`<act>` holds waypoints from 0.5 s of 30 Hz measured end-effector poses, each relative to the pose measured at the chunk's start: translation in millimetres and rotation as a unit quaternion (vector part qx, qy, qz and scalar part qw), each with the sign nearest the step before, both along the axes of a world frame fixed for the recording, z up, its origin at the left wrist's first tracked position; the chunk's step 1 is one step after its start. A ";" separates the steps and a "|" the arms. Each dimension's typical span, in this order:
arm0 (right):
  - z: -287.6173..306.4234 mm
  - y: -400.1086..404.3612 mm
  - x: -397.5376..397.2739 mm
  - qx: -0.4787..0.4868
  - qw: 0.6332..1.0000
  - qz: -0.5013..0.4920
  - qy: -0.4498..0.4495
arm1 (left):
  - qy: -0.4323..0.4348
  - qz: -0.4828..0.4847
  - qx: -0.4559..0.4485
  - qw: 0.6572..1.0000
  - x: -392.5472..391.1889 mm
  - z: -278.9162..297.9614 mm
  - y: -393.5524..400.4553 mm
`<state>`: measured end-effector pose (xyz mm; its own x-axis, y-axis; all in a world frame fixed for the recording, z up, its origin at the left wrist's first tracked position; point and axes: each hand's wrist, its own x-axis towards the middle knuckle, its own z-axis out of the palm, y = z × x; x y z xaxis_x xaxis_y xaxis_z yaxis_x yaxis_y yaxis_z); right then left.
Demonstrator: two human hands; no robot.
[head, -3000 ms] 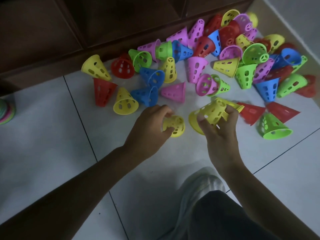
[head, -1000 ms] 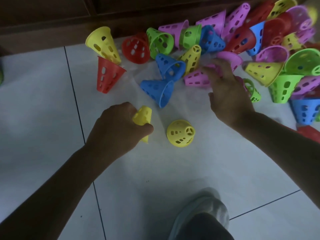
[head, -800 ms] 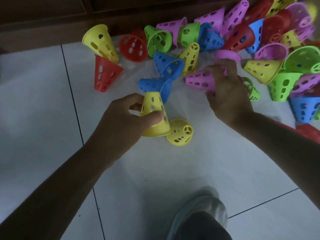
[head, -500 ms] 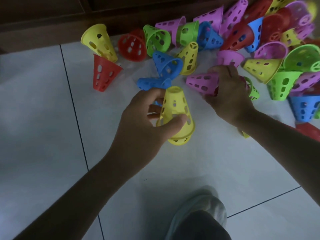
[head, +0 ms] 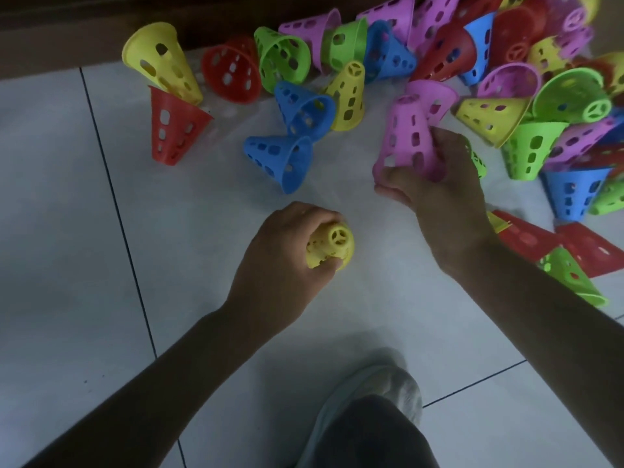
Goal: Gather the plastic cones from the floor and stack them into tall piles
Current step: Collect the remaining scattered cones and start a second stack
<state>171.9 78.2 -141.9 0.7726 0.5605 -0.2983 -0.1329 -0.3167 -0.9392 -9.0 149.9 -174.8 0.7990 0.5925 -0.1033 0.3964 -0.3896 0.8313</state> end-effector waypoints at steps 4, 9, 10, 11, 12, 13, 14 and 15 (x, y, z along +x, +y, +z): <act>13.8 -11.8 -24.2 0.017 0.999 0.030 -0.023 | 0.003 -0.002 -0.008 1.000 -8.3 0.9 1.8; 12.1 -33.8 -54.4 0.000 0.995 0.084 -0.044 | 0.026 -0.012 -0.018 0.999 -23.2 4.5 14.9; 10.9 -36.5 -59.5 -0.009 0.994 0.099 -0.051 | 0.026 -0.008 -0.025 0.999 -26.2 6.1 17.6; 9.1 -38.7 -63.8 -0.019 0.992 0.112 -0.063 | 0.027 -0.003 -0.032 0.999 -29.2 8.0 19.9; 7.3 -40.1 -67.8 -0.030 0.989 0.124 -0.075 | 0.028 0.002 -0.039 0.999 -32.1 9.8 22.1; 4.3 -41.0 -70.9 -0.041 0.986 0.133 -0.088 | 0.030 0.007 -0.047 0.998 -35.2 11.6 24.0; 0.5 -41.4 -73.6 -0.053 0.983 0.142 -0.101 | 0.030 0.015 -0.058 0.998 -38.0 13.6 25.8; -4.7 -42.0 -75.3 -0.066 0.980 0.151 -0.113 | 0.029 0.024 -0.070 0.997 -40.0 15.9 27.0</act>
<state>96.6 36.2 -146.6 0.6325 0.7414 -0.2241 0.1929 -0.4310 -0.8815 -49.0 176.8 -158.9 0.7605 0.6061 -0.2329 0.4603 -0.2502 0.8518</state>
